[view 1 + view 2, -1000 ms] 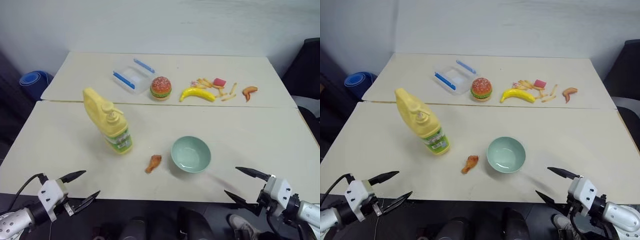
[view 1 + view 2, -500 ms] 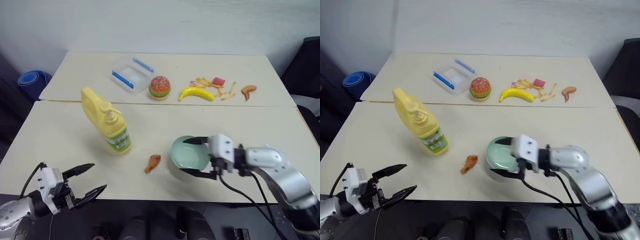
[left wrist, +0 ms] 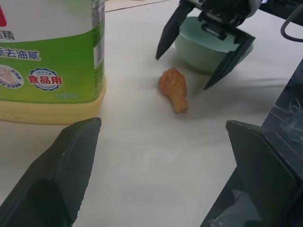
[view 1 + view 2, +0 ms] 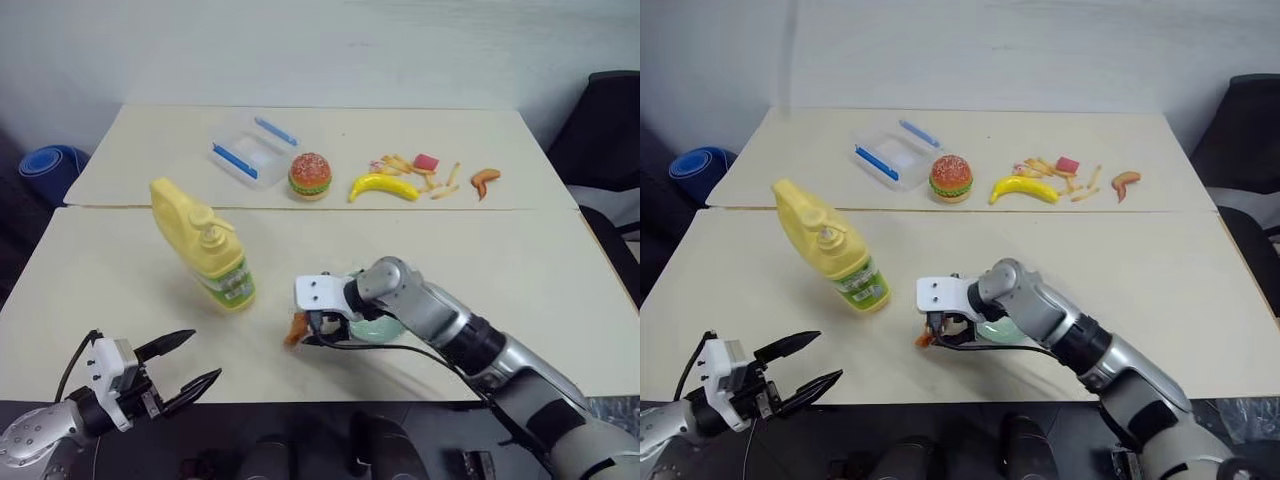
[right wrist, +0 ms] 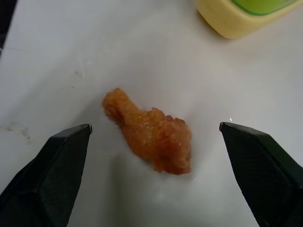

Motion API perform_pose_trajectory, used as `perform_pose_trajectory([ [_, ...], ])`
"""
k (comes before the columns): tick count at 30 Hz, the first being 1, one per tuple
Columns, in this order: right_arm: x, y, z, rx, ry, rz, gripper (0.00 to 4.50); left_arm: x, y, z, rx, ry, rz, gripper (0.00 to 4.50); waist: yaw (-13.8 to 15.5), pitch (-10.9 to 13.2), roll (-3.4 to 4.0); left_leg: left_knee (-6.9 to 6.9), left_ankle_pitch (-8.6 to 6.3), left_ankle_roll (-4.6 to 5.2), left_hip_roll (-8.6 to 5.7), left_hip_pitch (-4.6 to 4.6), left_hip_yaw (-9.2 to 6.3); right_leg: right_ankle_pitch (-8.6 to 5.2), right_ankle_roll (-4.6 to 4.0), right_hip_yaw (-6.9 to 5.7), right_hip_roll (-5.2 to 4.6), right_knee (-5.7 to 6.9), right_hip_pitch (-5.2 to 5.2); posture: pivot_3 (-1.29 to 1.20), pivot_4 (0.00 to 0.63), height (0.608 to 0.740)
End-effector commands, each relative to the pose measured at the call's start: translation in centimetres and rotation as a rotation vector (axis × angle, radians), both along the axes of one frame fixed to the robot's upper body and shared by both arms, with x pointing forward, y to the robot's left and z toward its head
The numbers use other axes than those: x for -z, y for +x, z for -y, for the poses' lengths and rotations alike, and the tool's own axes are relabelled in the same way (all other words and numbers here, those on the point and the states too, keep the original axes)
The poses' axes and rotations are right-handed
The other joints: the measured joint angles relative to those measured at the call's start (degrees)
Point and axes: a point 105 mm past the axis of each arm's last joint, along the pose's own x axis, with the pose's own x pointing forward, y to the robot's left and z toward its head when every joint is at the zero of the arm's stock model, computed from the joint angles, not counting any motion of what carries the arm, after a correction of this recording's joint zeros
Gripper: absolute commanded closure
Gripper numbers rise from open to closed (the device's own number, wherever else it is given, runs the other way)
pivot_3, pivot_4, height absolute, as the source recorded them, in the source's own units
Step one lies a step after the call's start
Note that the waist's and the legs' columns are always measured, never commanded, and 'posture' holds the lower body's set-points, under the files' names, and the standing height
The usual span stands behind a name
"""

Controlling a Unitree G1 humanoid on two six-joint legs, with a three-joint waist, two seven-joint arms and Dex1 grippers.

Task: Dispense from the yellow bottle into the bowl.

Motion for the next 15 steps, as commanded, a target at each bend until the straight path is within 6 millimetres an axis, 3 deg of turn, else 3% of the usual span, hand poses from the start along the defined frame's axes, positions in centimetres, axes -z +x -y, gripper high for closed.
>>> perform_pose_trajectory([
  [1, 0.9, 0.2, -0.7, -0.048, -0.069, 0.026, 0.0, -0.6, 0.1, 0.6, 0.02, 0.005, 0.03, 0.01, -0.29, 0.01, 0.01, 0.0, 0.01, -0.02, 0.01, 0.0, -0.01, 0.0, 0.0, -0.01, 0.01, 0.02, 0.0, 0.0, 0.15, 0.74],
  [2, 1.1, 0.0, -0.8, -0.056, -0.08, 0.01, 0.0, -0.6, 0.2, 0.6, 0.022, 0.006, 0.032, 0.01, -0.39, 0.0, 0.0, 0.0, 0.01, -0.02, 0.01, -0.01, -0.02, 0.0, 0.0, -0.01, 0.01, 0.03, 0.0, 0.0, 0.15, 0.74],
  [5, 1.2, -0.4, -1.5, -0.077, -0.065, -0.032, 0.56, -0.4, 0.2, 0.1, 0.013, 0.012, 0.037, 0.0, -0.69, 0.01, 0.01, 0.0, 0.01, -0.02, 0.01, -0.01, -0.02, 0.0, 0.0, -0.01, 0.01, 0.03, 0.0, 0.0, 0.15, 0.74],
  [10, 1.0, -0.8, -2.2, -0.106, -0.033, -0.051, 2.36, 0.0, 0.3, -0.6, 0.003, 0.019, 0.042, 0.0, -0.81, 0.03, 0.05, 0.0, 0.01, -0.06, 0.05, -0.01, -0.02, 0.0, 0.0, -0.03, 0.05, 0.04, -0.03, 0.0, 0.15, 0.74],
  [15, -1.2, -1.0, -2.0, -0.119, 0.087, -0.049, 2.47, 0.3, 0.3, -0.8, 0.003, 0.02, 0.049, 0.0, -0.76, 0.03, 0.04, 0.0, 0.0, -0.07, 0.06, -0.02, -0.01, 0.0, 0.0, -0.03, 0.05, 0.05, -0.05, 0.0, 0.15, 0.74],
])
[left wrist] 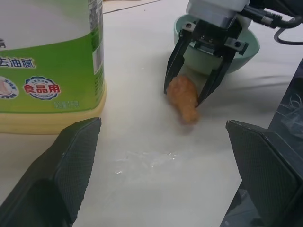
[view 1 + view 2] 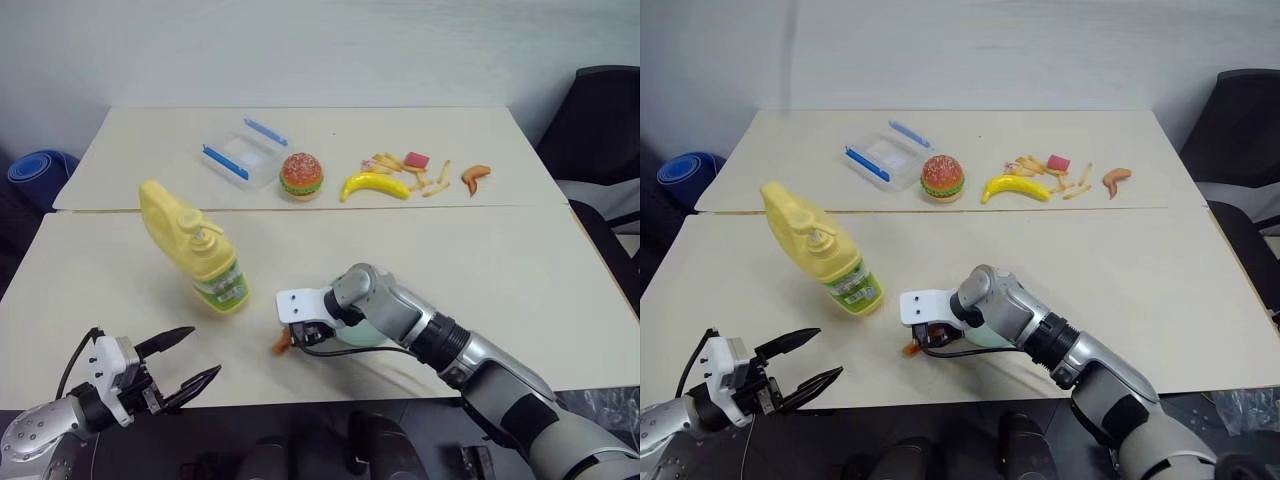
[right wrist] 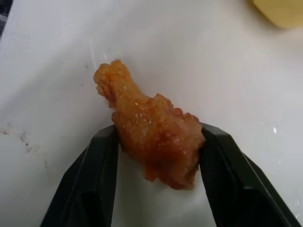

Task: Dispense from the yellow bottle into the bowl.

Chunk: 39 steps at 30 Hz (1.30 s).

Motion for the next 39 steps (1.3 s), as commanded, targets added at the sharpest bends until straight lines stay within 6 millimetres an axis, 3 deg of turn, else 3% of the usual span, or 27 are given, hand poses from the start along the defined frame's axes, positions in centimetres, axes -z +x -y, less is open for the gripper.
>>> perform_pose_trajectory([
  [1, -2.9, -0.3, -0.6, -0.051, 0.14, 0.04, 2.47, -0.1, -0.2, -0.1, 0.003, 0.007, 0.024, 0.0, 0.02, 0.0, -0.01, 0.0, 0.0, 0.0, 0.0, 0.0, 0.0, 0.0, 0.0, 0.0, 0.0, 0.0, 0.0, 0.0, 0.15, 0.74],
  [4, -7.7, -0.6, 0.3, -0.066, 0.389, 0.033, 2.47, -0.2, -0.3, 0.3, 0.031, -0.002, 0.031, 0.0, 0.23, 0.0, -0.01, 0.0, 0.0, 0.0, 0.0, -0.02, -0.01, 0.0, 0.0, -0.01, -0.01, -0.01, 0.01, 0.0, 0.15, 0.74],
  [5, -10.1, -0.8, 2.0, -0.073, 0.497, 0.026, 2.47, -0.3, -0.2, 0.8, 0.062, -0.005, 0.036, 0.0, 0.33, 0.01, 0.0, 0.0, 0.0, 0.0, 0.0, -0.02, -0.02, 0.0, 0.0, -0.01, -0.01, -0.03, 0.01, 0.0, 0.15, 0.74],
  [7, -12.8, -0.5, 5.5, -0.033, 0.609, 0.046, 2.47, -0.7, 0.1, 1.6, 0.113, -0.008, 0.046, 0.0, 0.8, 0.02, 0.02, 0.0, -0.01, 0.03, -0.02, -0.04, -0.05, 0.01, 0.02, -0.02, -0.03, -0.09, 0.04, 0.0, 0.15, 0.74],
  [9, -13.5, 1.3, 11.1, 0.145, 0.636, 0.093, 2.47, -1.2, 0.5, 2.7, 0.167, -0.015, 0.058, 0.0, 1.59, 0.01, 0.0, 0.0, -0.03, 0.08, -0.04, -0.01, -0.05, 0.02, 0.04, -0.02, -0.06, -0.16, 0.11, 0.0, 0.15, 0.74],
  [11, -12.5, 2.9, 17.1, 0.326, 0.577, 0.169, 2.47, -1.8, 0.8, 3.6, 0.209, -0.03, 0.065, 0.0, 2.47, -0.05, -0.1, 0.0, -0.05, 0.11, -0.04, 0.0, -0.1, 0.04, 0.06, -0.07, -0.07, -0.28, 0.2, 0.0, 0.15, 0.74],
  [13, -11.1, 3.2, 21.0, 0.415, 0.506, 0.22, 2.47, -2.1, 0.9, 4.2, 0.236, -0.045, 0.063, 0.0, 2.6, -0.09, -0.16, 0.0, -0.09, 0.19, -0.06, 0.0, -0.08, 0.04, 0.07, -0.06, -0.09, -0.43, 0.26, 0.0, 0.15, 0.74],
  [15, -7.6, 3.7, 27.2, 0.616, 0.383, 0.247, 2.47, -2.7, 0.9, 5.2, 0.285, -0.054, 0.068, 0.0, 2.27, -0.07, -0.13, -0.01, -0.11, 0.2, -0.06, 0.01, 0.01, 0.05, 0.08, 0.0, -0.07, -0.43, 0.24, 0.0, 0.15, 0.74],
  [18, -3.2, 3.0, 32.9, 0.798, 0.245, 0.236, 2.47, -3.2, 1.0, 5.9, 0.315, -0.058, 0.075, 0.0, 1.23, -0.02, -0.02, -0.02, -0.07, 0.18, -0.05, 0.04, 0.13, 0.06, 0.11, 0.04, -0.04, -0.37, 0.25, 0.0, 0.15, 0.74],
  [20, -1.1, 2.5, 34.6, 0.867, 0.203, 0.224, 2.47, -3.4, 1.0, 6.1, 0.321, -0.058, 0.079, 0.0, 0.7, 0.07, 0.12, -0.02, -0.01, 0.16, -0.04, 0.13, 0.38, 0.07, 0.13, 0.23, 0.01, -0.32, 0.27, 0.0, 0.15, 0.74],
  [23, 0.3, 2.5, 35.2, 0.922, 0.228, 0.196, 2.47, -3.6, 1.2, 6.0, 0.317, -0.053, 0.089, 0.0, -0.1, 0.17, 0.29, -0.02, 0.09, 0.08, -0.01, 0.17, 0.51, 0.07, 0.12, 0.37, 0.07, -0.29, 0.34, 0.0, 0.15, 0.74],
  [25, 0.1, 2.5, 35.1, 0.942, 0.297, 0.156, 1.75, -3.7, 1.2, 5.7, 0.298, -0.05, 0.095, 0.0, -0.28, 0.18, 0.3, -0.02, 0.11, 0.05, 0.05, 0.27, 0.63, 0.08, 0.09, 0.52, 0.12, -0.16, 0.33, 0.0, 0.15, 0.74],
  [29, -3.5, 2.1, 34.5, 0.838, 0.362, 0.267, 0.45, -3.5, 1.0, 5.4, 0.288, -0.046, 0.088, 0.0, 0.19, 0.22, 0.42, -0.02, 0.12, 0.03, 0.08, 0.31, 0.64, 0.08, 0.07, 0.58, 0.11, -0.11, 0.25, 0.0, 0.15, 0.74],
  [30, -4.6, 1.6, 33.6, 0.791, 0.397, 0.264, 0.12, -3.5, 1.0, 5.2, 0.281, -0.051, 0.083, 0.0, 0.39, 0.23, 0.44, -0.01, 0.12, 0.03, 0.08, 0.34, 0.61, 0.08, 0.07, 0.57, 0.1, -0.1, 0.2, 0.0, 0.15, 0.74],
  [31, -5.2, 1.2, 32.9, 0.759, 0.42, 0.26, 0.05, -3.5, 1.0, 5.1, 0.275, -0.055, 0.08, 0.0, 0.62, 0.23, 0.45, -0.01, 0.12, 0.03, 0.08, 0.33, 0.53, 0.09, 0.07, 0.51, 0.08, -0.1, 0.16, 0.0, 0.15, 0.74],
  [34, -6.4, -1.6, 27.7, 0.592, 0.466, 0.153, 0.05, -3.5, 1.0, 4.7, 0.241, -0.048, 0.093, 0.0, 1.85, 0.24, 0.48, -0.01, 0.1, 0.02, 0.08, 0.22, 0.33, 0.09, 0.07, 0.36, 0.05, -0.22, 0.16, 0.0, 0.15, 0.74],
  [39, -4.4, -5.7, 19.1, 0.368, 0.475, -0.028, 0.05, -3.3, 1.1, 3.9, 0.212, -0.036, 0.082, 0.0, 2.61, 0.21, 0.4, -0.01, -0.07, 0.0, 0.1, 0.24, 0.19, 0.11, 0.04, 0.3, 0.02, -0.44, 0.27, 0.0, 0.15, 0.74],
])
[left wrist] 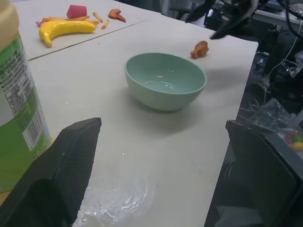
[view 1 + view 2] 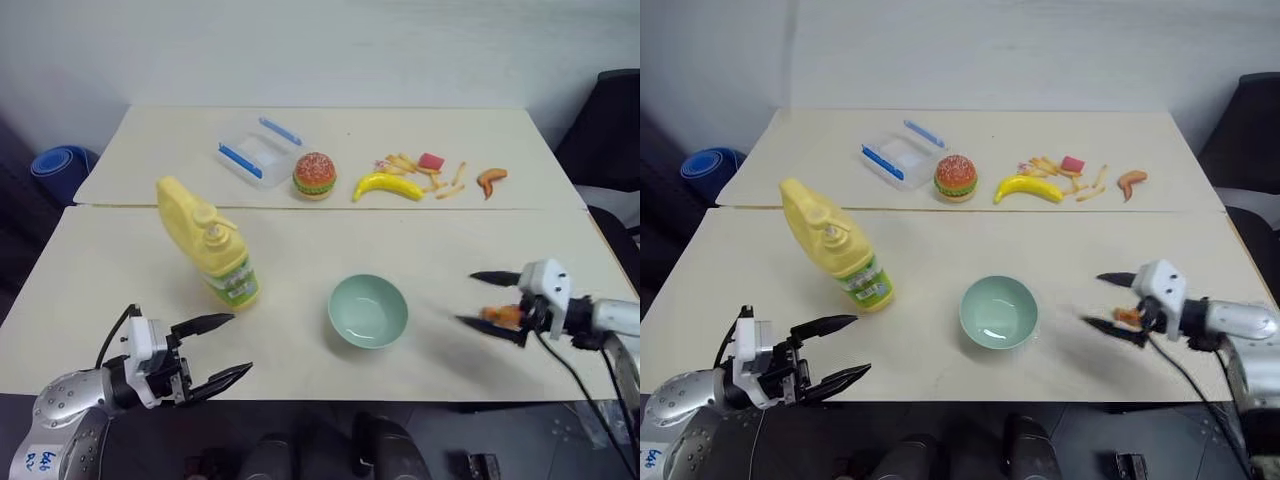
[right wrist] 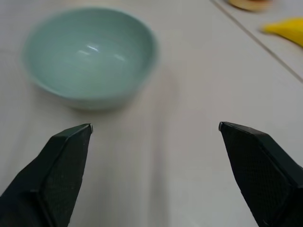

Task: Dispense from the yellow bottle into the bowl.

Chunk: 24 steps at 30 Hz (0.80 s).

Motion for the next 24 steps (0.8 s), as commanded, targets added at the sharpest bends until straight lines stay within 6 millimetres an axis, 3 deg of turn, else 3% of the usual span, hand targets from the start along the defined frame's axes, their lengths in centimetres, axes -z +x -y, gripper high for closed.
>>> perform_pose_trajectory([
  [1, 1.0, -1.9, -5.0, -0.129, 0.028, -0.031, 0.05, -0.4, 0.1, -0.8, -0.029, 0.011, 0.021, 0.0, 0.11, -0.02, -0.07, 0.0, -0.04, -0.04, 0.0, 0.0, 0.0, 0.01, -0.02, 0.01, 0.0, 0.0, -0.01, 0.0, 0.15, 0.74],
  [7, 4.6, -0.5, -8.5, -0.102, -0.007, -0.017, 0.05, -0.6, 0.4, -1.0, -0.043, 0.021, 0.031, 0.0, 0.41, -0.04, -0.13, 0.0, -0.01, 0.08, -0.05, -0.08, 0.03, 0.01, -0.02, 0.01, -0.01, 0.0, -0.13, 0.0, 0.15, 0.74],
  [11, 5.9, 1.0, -9.2, -0.09, -0.032, -0.015, 0.21, -0.8, 0.5, -0.8, -0.048, 0.019, 0.038, 0.0, 0.42, -0.05, -0.14, 0.01, 0.01, 0.1, -0.07, -0.1, 0.03, 0.02, -0.03, -0.02, -0.01, -0.01, -0.13, 0.0, 0.15, 0.74],
  [14, 6.1, 1.9, -10.1, -0.104, -0.039, 0.01, 0.95, -0.9, 0.5, -0.9, -0.063, 0.02, 0.044, 0.0, 0.28, -0.08, -0.21, 0.01, 0.01, 0.1, -0.08, -0.1, 0.02, 0.02, -0.03, -0.05, 0.0, -0.01, -0.13, 0.0, 0.15, 0.74],
  [18, 5.6, 2.3, -11.0, -0.142, -0.056, 0.068, 2.35, -1.3, 0.4, -1.1, -0.111, 0.001, 0.063, 0.0, -0.29, -0.07, -0.21, 0.01, 0.03, 0.07, -0.06, -0.1, 0.02, 0.02, -0.02, -0.06, 0.02, 0.02, -0.14, 0.0, 0.15, 0.74],
  [24, 3.8, 1.8, -11.7, -0.244, -0.067, 0.13, 4.48, -3.5, -0.1, -2.1, -0.241, -0.103, 0.12, 0.0, -0.84, -0.08, -0.25, 0.01, 0.03, 0.07, -0.06, -0.09, 0.01, 0.02, -0.02, -0.05, 0.01, 0.0, -0.1, 0.0, 0.15, 0.74],
])
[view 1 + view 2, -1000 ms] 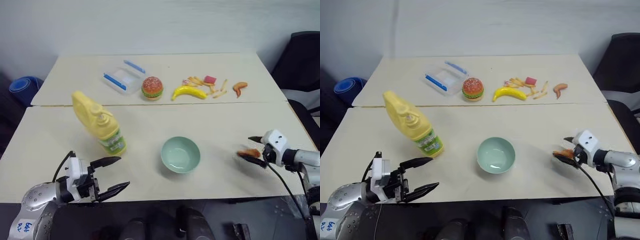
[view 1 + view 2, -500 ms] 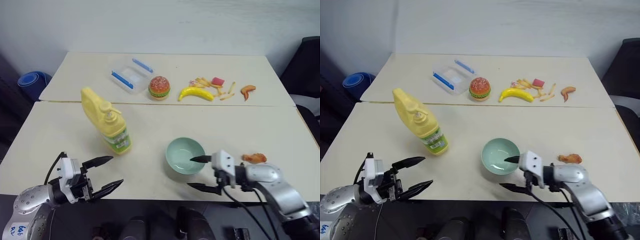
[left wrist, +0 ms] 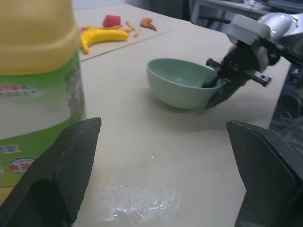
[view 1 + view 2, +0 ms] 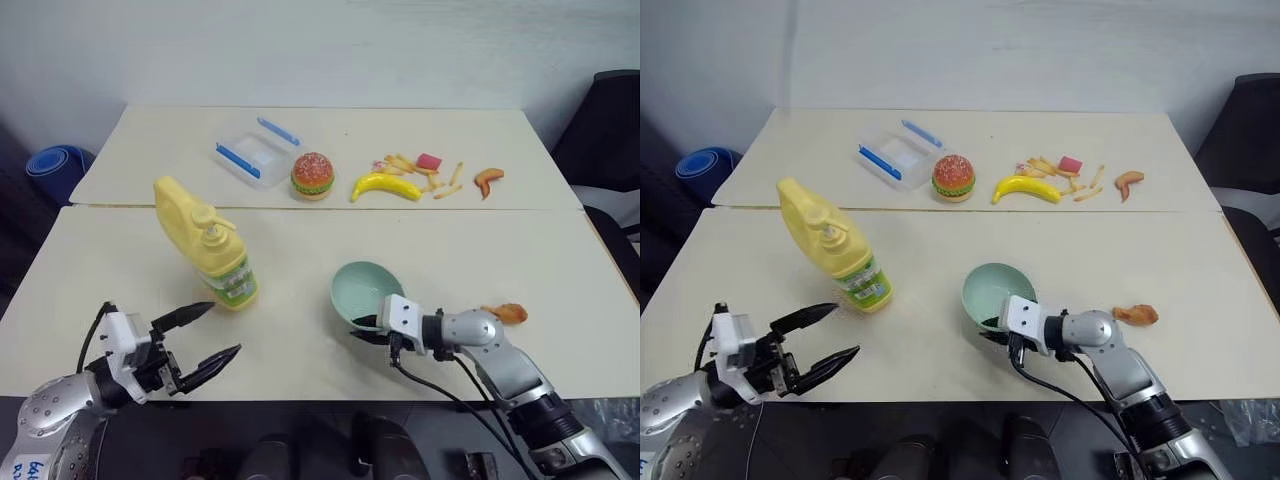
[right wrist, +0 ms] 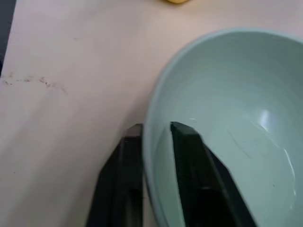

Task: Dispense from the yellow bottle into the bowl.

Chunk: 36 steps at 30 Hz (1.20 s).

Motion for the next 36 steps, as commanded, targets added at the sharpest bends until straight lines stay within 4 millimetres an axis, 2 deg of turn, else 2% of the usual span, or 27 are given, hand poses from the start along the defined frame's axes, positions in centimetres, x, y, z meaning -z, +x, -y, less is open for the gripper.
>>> perform_pose_trajectory([
  [1, -2.3, -0.4, -0.7, -0.112, -0.012, 0.079, 4.48, -2.9, -0.9, -0.9, -0.073, -0.095, 0.065, 0.0, -0.05, 0.02, -0.1, 0.0, 0.0, 0.0, 0.0, 0.01, 0.0, 0.0, 0.0, 0.0, 0.0, 0.0, 0.01, 0.0, 0.15, 0.74],
  [3, -3.7, -0.4, -0.8, -0.175, -0.048, 0.112, 4.48, -4.8, -1.9, -1.5, -0.091, -0.166, 0.076, 0.0, -0.26, 0.06, -0.15, 0.0, 0.0, -0.01, 0.03, 0.0, -0.02, 0.0, 0.0, -0.01, 0.01, 0.0, -0.01, 0.0, 0.15, 0.74],
  [4, -4.7, -0.6, -1.1, -0.23, -0.072, 0.137, 4.5, -6.2, -2.2, -1.8, -0.101, -0.224, 0.089, 0.19, -0.28, 0.08, -0.13, 0.0, 0.0, -0.02, 0.04, 0.0, -0.01, -0.01, -0.01, 0.02, 0.01, 0.01, -0.03, 0.0, 0.15, 0.74],
  [7, -7.2, -0.6, -1.8, -0.321, -0.111, 0.181, 4.5, -9.6, -2.6, -2.3, -0.087, -0.304, 0.132, 0.96, -0.12, 0.12, -0.1, 0.02, 0.02, -0.05, 0.04, 0.01, -0.07, -0.01, -0.02, 0.0, 0.0, 0.03, -0.02, 0.0, 0.15, 0.74],
  [11, -9.6, -1.2, -3.1, -0.474, -0.194, 0.215, 4.5, -14.3, -0.4, -2.7, -0.081, -0.276, 0.26, 2.29, 0.78, 0.14, -0.06, 0.05, 0.09, -0.13, 0.0, -0.01, -0.29, -0.02, -0.09, -0.18, 0.0, 0.06, 0.04, 0.0, 0.15, 0.74],
  [14, -11.0, -1.6, -4.2, -0.554, -0.213, 0.244, 4.5, -15.7, 1.9, -2.3, -0.059, -0.212, 0.287, 3.31, 0.84, 0.12, -0.09, 0.05, 0.1, -0.13, -0.04, -0.03, -0.32, -0.01, -0.08, -0.23, 0.03, 0.06, 0.07, 0.0, 0.15, 0.74],
  [17, -12.0, -1.8, -4.9, -0.598, -0.226, 0.256, 4.5, -15.7, 3.8, -1.8, -0.042, -0.168, 0.273, 4.27, -0.04, 0.13, -0.08, 0.05, 0.14, -0.07, -0.06, -0.08, -0.22, 0.02, -0.03, -0.19, 0.1, 0.2, 0.06, 0.0, 0.15, 0.74],
  [18, -12.6, -1.7, -5.4, -0.615, -0.229, 0.271, 4.5, -15.5, 4.5, -1.1, -0.01, -0.149, 0.262, 4.45, -0.12, 0.13, -0.09, 0.05, 0.14, -0.07, -0.06, -0.08, -0.2, 0.02, -0.03, -0.21, 0.12, 0.18, 0.05, 0.0, 0.15, 0.74],
  [22, -14.0, -1.4, -6.8, -0.645, -0.232, 0.3, 4.5, -14.7, 6.2, 0.3, 0.049, -0.109, 0.235, 4.45, -0.68, 0.12, -0.14, 0.05, 0.15, -0.1, 0.01, -0.13, -0.09, 0.05, 0.03, -0.18, 0.5, 0.1, 0.0, 0.0, 0.15, 0.74],
  [26, -15.3, -1.5, -8.4, -0.668, -0.209, 0.315, 4.5, -14.1, 6.4, 1.8, 0.127, -0.098, 0.229, 4.45, -1.29, 0.12, -0.15, 0.05, 0.2, -0.23, 0.08, -0.13, -0.11, 0.05, 0.03, -0.17, 0.46, 0.12, -0.01, 0.0, 0.15, 0.74],
  [32, -15.3, -1.8, -9.8, -0.676, -0.218, 0.295, 4.5, -13.9, 8.3, 1.9, 0.052, -0.098, 0.208, 4.45, -1.52, 0.12, -0.15, 0.06, 0.26, -0.33, 0.11, -0.08, -0.15, 0.04, 0.02, -0.18, 0.35, 0.29, -0.02, 0.0, 0.15, 0.74],
  [36, -15.4, -1.9, -10.6, -0.673, -0.218, 0.266, 4.5, -13.1, 8.4, 2.3, 0.072, -0.079, 0.154, 4.45, -1.54, 0.12, -0.16, 0.05, 0.27, -0.34, 0.09, -0.08, -0.15, 0.04, 0.01, -0.16, 0.31, 0.35, -0.06, 0.0, 0.15, 0.74],
])
